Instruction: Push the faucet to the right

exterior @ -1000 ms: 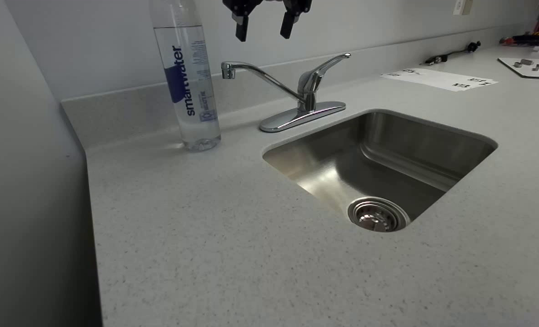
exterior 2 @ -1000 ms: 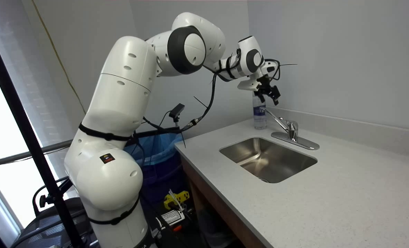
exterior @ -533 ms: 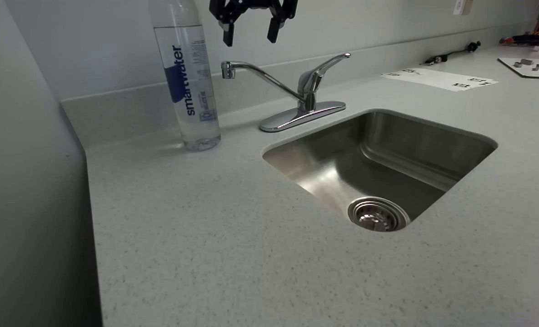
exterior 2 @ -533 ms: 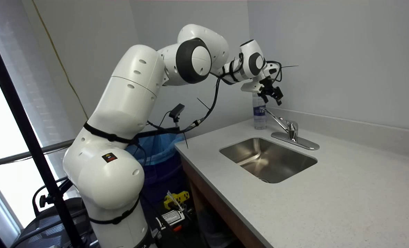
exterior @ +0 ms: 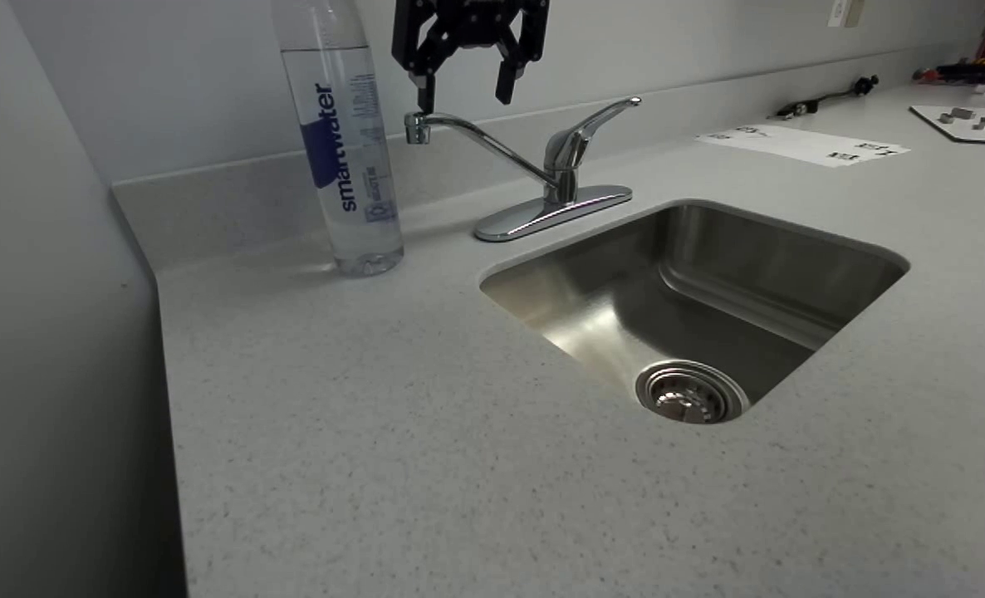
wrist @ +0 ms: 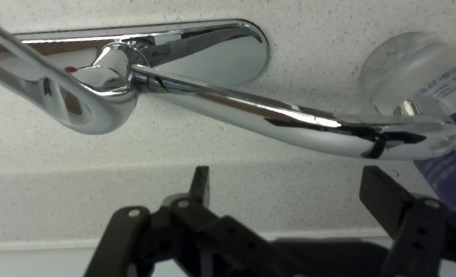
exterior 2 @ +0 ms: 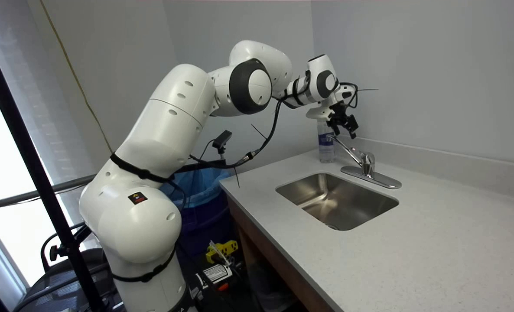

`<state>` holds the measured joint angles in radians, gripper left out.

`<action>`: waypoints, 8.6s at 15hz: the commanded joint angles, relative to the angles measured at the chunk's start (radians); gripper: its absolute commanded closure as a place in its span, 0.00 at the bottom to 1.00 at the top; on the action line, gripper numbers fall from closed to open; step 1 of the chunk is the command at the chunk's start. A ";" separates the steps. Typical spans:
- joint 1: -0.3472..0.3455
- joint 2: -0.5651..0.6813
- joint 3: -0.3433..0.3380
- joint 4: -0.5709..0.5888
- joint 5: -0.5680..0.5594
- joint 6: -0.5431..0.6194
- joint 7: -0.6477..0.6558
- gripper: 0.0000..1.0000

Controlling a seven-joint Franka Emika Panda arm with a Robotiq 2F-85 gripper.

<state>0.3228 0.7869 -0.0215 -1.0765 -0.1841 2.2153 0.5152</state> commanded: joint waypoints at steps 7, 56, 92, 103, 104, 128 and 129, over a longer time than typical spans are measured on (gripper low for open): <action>-0.009 0.071 0.017 0.143 0.067 -0.156 0.002 0.00; -0.047 -0.368 0.024 -0.503 0.059 -0.214 -0.060 0.00; -0.155 -0.403 -0.042 -0.554 0.047 -0.280 0.085 0.00; -0.187 -0.393 -0.069 -0.532 0.046 -0.307 0.178 0.00; -0.191 -0.391 -0.074 -0.530 0.039 -0.316 0.184 0.00; -0.151 -0.458 0.019 -0.610 0.007 -0.329 0.079 0.00; -0.151 -0.458 0.016 -0.615 0.001 -0.334 0.079 0.00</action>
<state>0.1683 0.3652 -0.0017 -1.6515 -0.1607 1.9151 0.6160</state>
